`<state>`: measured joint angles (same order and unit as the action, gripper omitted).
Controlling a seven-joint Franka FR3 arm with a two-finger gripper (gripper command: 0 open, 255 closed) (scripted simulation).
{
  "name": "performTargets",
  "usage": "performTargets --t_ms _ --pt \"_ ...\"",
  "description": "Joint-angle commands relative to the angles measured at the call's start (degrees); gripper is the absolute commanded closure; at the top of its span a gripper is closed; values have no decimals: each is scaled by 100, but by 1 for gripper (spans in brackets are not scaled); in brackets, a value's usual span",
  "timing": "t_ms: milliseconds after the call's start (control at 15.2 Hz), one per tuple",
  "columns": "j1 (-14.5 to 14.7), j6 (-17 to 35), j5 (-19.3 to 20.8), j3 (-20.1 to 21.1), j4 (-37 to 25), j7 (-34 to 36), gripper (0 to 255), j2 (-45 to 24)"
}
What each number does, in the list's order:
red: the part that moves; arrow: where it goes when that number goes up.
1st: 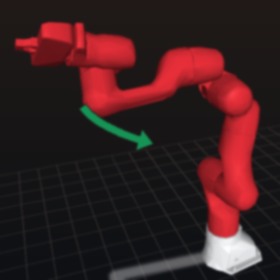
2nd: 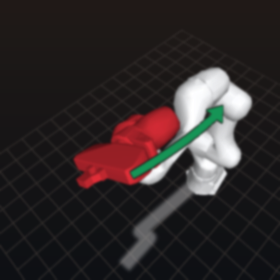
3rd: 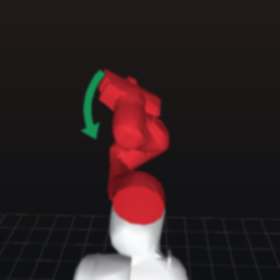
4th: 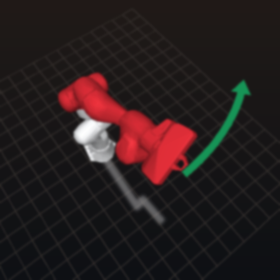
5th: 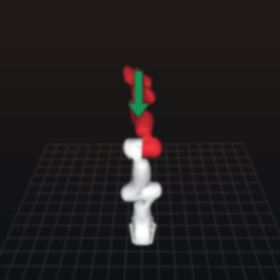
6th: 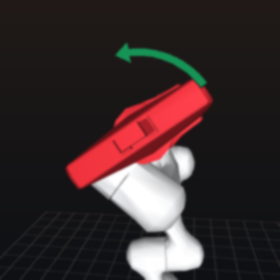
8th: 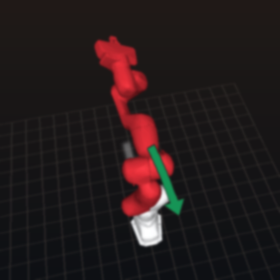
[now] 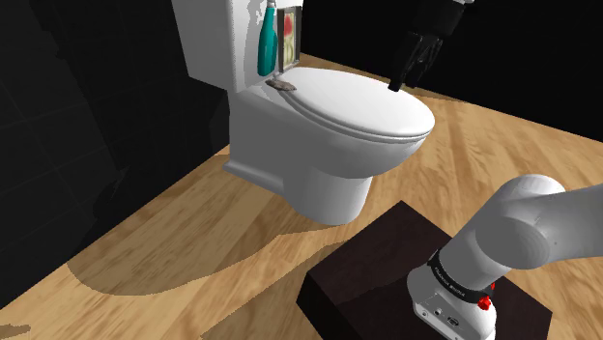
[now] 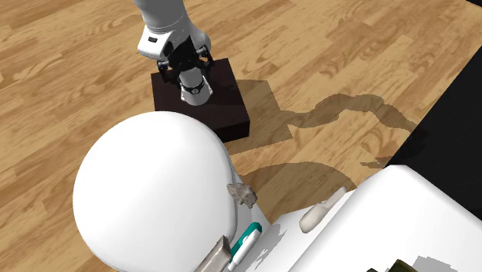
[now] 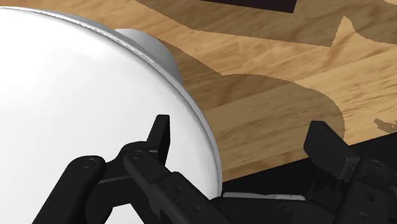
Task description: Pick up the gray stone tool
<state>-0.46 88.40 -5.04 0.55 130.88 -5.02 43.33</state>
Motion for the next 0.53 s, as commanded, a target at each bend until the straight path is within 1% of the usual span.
performTargets --t_ms 0,462 --pt "0 0 0 0 0 0 0 0" --pt "60 634 -34 94 -880 -37 0 -1601"
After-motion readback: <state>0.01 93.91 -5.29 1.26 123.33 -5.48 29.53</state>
